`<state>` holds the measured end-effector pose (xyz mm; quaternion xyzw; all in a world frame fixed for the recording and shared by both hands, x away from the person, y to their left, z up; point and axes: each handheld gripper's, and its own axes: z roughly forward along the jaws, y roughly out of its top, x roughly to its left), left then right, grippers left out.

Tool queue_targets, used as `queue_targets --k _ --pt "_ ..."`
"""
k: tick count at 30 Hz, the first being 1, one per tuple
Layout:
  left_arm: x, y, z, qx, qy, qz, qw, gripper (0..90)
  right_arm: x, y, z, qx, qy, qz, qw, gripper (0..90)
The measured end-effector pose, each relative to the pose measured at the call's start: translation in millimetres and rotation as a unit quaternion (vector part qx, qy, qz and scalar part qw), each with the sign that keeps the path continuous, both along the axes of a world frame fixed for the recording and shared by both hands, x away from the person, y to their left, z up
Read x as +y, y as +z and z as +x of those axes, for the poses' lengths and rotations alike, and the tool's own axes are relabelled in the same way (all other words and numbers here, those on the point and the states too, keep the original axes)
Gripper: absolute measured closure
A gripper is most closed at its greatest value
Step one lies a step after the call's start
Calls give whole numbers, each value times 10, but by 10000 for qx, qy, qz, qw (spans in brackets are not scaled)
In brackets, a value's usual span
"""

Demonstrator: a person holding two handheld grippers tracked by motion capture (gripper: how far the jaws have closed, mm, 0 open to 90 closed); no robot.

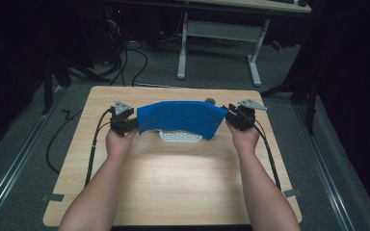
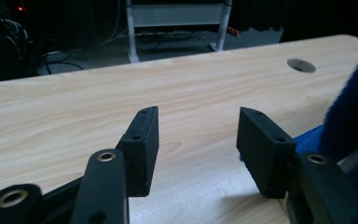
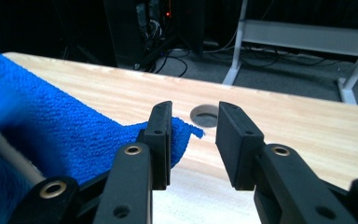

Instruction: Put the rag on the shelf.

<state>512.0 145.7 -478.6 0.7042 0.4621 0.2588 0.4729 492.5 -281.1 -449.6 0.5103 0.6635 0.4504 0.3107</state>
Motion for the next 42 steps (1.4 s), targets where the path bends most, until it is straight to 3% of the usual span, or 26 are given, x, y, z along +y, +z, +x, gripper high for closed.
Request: queue_targets --k 8,14,17,21,24,34,42 --pt "157 84 -11 -10 204 25 9998 460 -90 97 -39 -92 -69 -29 9999 657" --pt "194 78 -37 19 199 26 9998 462 -98 97 -30 -51 -60 -30 10000 634" --pt "165 54 -52 38 146 58 9999 462 -97 -27 47 222 -82 30 9997 612" --pt "152 35 -71 62 99 104 9999 463 -80 -300 171 658 -200 -229 9974 613" --pt "169 22 -76 77 104 145 9998 463 -81 -436 205 868 -237 -260 9956 613" --pt "282 -123 -138 252 253 389 9986 466 -80 -324 71 600 -75 -423 9973 621" --pt "360 -240 -287 317 298 357 9984 475 -175 -290 -146 551 -101 -368 9978 633"
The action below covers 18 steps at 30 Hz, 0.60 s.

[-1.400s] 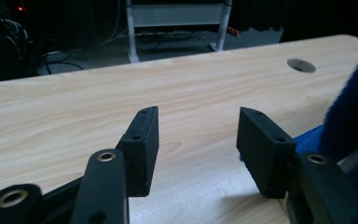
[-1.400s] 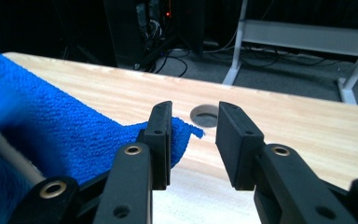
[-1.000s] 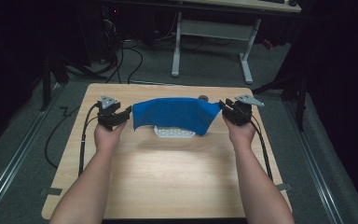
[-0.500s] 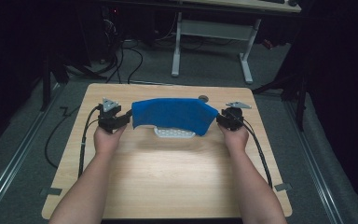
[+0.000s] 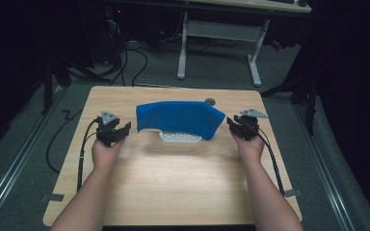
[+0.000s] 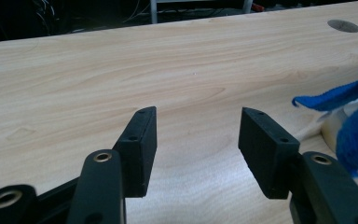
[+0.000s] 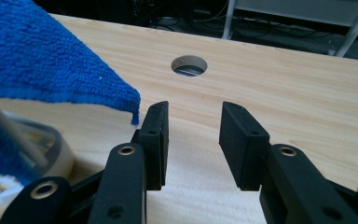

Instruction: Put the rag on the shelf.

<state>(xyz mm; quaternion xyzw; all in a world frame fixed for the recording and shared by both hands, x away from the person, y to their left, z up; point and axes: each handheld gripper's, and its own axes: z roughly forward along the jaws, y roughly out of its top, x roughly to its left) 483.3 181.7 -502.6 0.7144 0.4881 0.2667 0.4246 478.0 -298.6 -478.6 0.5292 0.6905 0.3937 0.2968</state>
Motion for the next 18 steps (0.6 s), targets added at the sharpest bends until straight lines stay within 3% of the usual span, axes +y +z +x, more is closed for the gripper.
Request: queue_targets --k 5,11,13,16,18 --pt "-7 1 -121 -46 -43 79 9999 477 -16 60 -145 -136 61 60 9999 646" --pt "-34 18 -285 -61 -145 174 9997 479 31 130 -304 -190 117 -96 9997 663" --pt "-37 36 -357 -52 -181 177 9997 479 33 159 -391 -322 162 -35 9993 664" --pt "-36 59 -468 -85 -235 150 9996 479 34 188 -487 -295 229 -6 9993 646" --pt "-33 76 -543 -90 -292 143 9994 479 39 211 -592 -433 274 -34 9987 631"
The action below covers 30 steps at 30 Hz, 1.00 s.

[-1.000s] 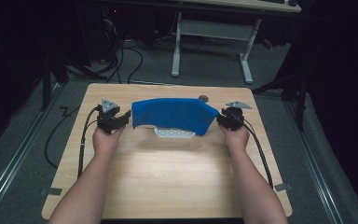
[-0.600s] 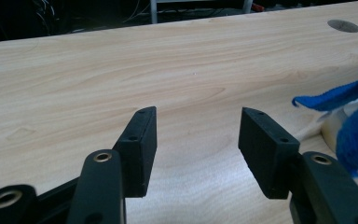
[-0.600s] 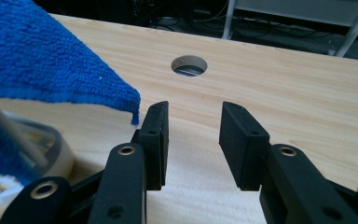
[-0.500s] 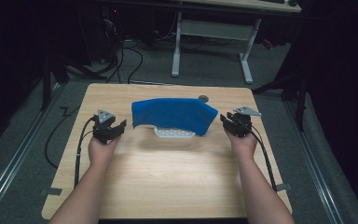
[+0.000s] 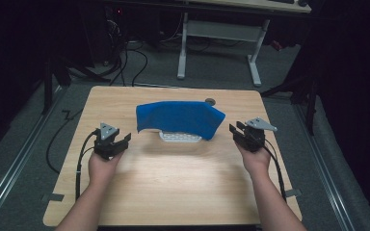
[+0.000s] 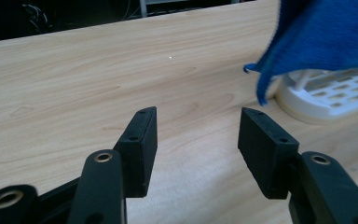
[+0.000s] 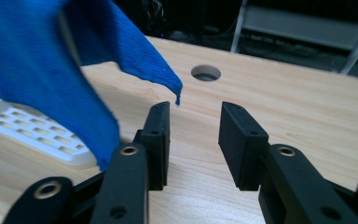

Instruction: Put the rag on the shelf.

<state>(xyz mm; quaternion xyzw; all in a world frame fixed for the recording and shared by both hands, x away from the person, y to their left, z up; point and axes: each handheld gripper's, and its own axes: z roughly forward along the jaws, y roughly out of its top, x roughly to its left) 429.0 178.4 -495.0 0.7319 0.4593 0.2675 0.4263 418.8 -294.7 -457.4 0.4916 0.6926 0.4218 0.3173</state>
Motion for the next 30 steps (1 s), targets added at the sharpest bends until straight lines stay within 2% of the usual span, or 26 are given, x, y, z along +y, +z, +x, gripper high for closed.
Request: queue_targets --k 3,6,8,11,14,19,20,21,22,23,24,25,26,28,30 --pt "0 31 -133 -21 -68 -67 10000 478 -1 33 -136 39 20 -58 10000 605" --pt "-22 60 -286 -16 -183 -89 9998 478 -12 37 -304 -81 37 -62 9999 585" --pt "-38 73 -377 -31 -279 -137 9995 477 -23 42 -415 3 42 -67 10000 560" --pt "-94 94 -553 -94 -460 -109 9988 477 -21 25 -586 -103 116 -48 9999 553" --pt "-168 94 -739 -101 -673 -64 9977 472 0 -17 -767 -69 177 -30 9998 539" --pt "-293 19 -1086 4 -918 -64 9958 436 41 -105 -1066 -58 233 9 9997 521" --pt "-322 -41 -1237 -77 -956 -38 9954 433 51 -122 -1110 -56 245 -19 9997 515" --pt "-332 -84 -1311 -111 -969 -14 9952 435 75 -172 -1209 -45 257 -61 9996 497" --pt "-363 -127 -1380 45 -1062 106 9943 447 86 -214 -1269 -52 238 -41 9997 492" --pt "-391 -128 -1397 134 -1113 199 9935 446 93 -318 -1377 -56 190 12 9998 503" --pt "-419 -132 -1429 83 -1187 250 9926 427 98 -390 -1428 11 201 33 9998 518" --pt "-429 -141 -1436 65 -1217 256 9922 432 123 -472 -1448 300 315 -22 9990 498" --pt "-441 -156 -1427 110 -1230 269 9920 432 140 -491 -1444 401 413 -128 9983 490" --pt "-465 -207 -1370 328 -1230 217 9916 431 158 -497 -1438 320 440 -327 9980 490" --pt "-475 -217 -1341 411 -1234 90 9915 431 133 -485 -1409 352 353 -97 9987 489"
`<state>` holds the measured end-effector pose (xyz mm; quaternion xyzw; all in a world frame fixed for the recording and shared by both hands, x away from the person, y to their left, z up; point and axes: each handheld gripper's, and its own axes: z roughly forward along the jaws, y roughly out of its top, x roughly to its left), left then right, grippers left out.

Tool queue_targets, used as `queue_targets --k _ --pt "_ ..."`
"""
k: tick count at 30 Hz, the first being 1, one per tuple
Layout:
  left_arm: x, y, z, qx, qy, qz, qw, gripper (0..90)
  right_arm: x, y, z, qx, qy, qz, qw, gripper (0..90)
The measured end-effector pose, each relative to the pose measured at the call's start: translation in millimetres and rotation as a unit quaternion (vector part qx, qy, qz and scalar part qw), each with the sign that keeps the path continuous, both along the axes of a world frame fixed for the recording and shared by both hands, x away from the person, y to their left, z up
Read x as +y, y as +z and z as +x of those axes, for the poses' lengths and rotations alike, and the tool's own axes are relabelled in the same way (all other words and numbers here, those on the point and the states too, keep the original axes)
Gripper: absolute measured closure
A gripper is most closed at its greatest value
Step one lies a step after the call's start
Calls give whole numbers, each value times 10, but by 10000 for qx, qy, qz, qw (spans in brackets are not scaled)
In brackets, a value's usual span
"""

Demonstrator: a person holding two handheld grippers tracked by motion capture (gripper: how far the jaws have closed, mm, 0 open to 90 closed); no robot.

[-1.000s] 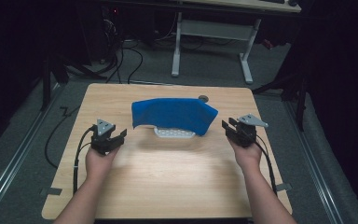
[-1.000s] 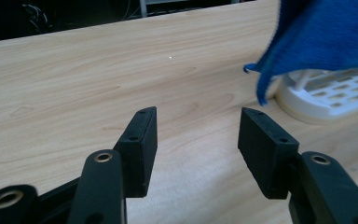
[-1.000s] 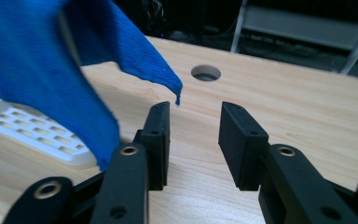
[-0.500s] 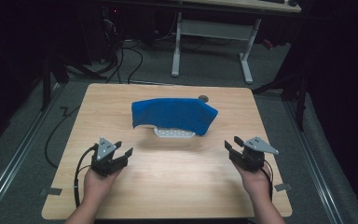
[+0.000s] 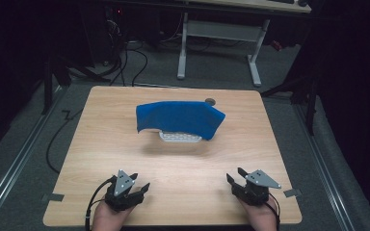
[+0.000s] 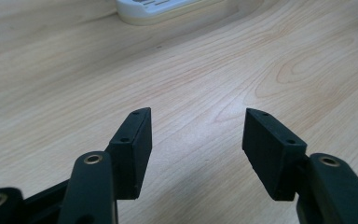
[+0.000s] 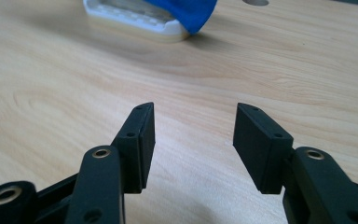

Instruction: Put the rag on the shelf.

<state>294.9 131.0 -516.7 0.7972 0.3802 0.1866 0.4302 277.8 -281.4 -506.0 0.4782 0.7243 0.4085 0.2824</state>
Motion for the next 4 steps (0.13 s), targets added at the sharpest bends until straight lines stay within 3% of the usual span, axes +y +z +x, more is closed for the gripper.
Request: queue_targets --k 4 --pt "-4 -22 11 -10 -29 93 10000 427 4 -11 6 -14 34 -89 10000 488"
